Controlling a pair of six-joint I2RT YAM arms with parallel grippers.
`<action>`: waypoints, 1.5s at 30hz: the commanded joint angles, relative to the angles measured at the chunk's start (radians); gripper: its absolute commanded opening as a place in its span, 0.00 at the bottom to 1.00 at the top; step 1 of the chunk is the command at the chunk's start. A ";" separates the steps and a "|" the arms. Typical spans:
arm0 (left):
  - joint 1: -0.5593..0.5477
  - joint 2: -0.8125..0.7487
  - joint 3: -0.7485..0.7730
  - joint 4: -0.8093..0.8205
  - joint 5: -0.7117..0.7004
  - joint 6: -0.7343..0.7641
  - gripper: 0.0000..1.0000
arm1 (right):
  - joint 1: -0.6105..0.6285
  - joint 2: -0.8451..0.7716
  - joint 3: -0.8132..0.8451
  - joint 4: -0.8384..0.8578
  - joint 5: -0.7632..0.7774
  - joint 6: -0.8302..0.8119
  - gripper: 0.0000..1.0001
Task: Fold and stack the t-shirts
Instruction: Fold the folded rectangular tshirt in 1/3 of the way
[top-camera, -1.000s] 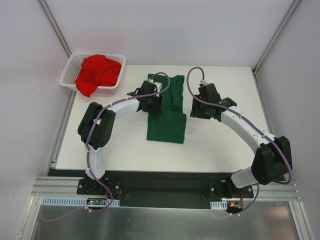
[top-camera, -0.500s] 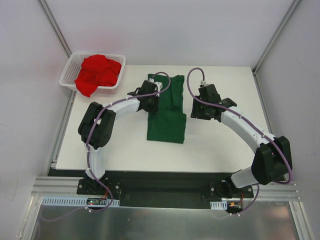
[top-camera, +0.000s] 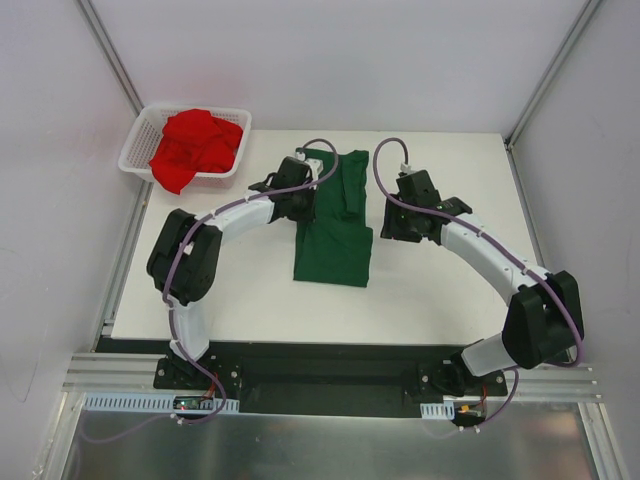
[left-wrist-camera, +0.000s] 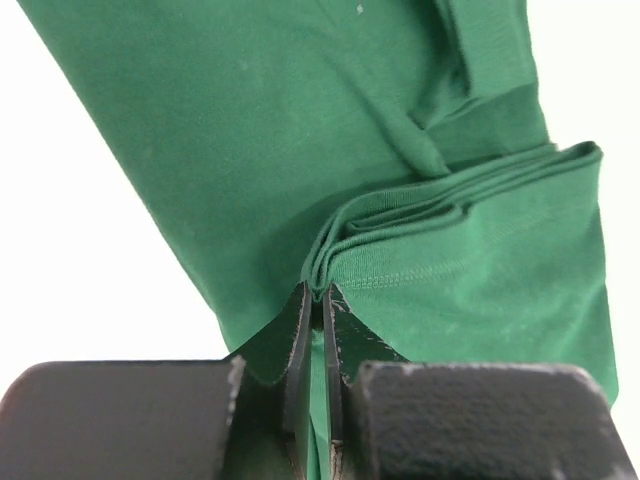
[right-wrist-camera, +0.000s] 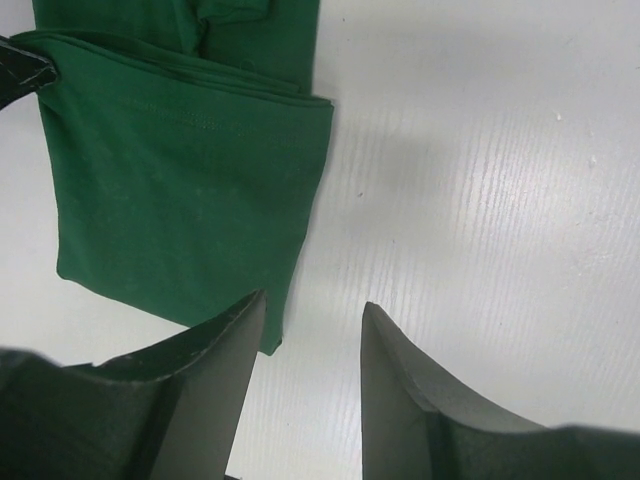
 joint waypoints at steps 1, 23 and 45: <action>0.019 -0.102 -0.020 0.018 -0.005 0.002 0.00 | -0.006 0.011 0.010 0.006 -0.022 0.014 0.47; 0.064 -0.110 -0.066 0.023 -0.034 -0.001 0.00 | -0.006 0.031 0.019 0.014 -0.041 0.028 0.46; 0.070 -0.076 -0.066 0.027 -0.024 -0.010 0.00 | -0.115 0.405 0.297 0.217 -0.346 0.033 0.46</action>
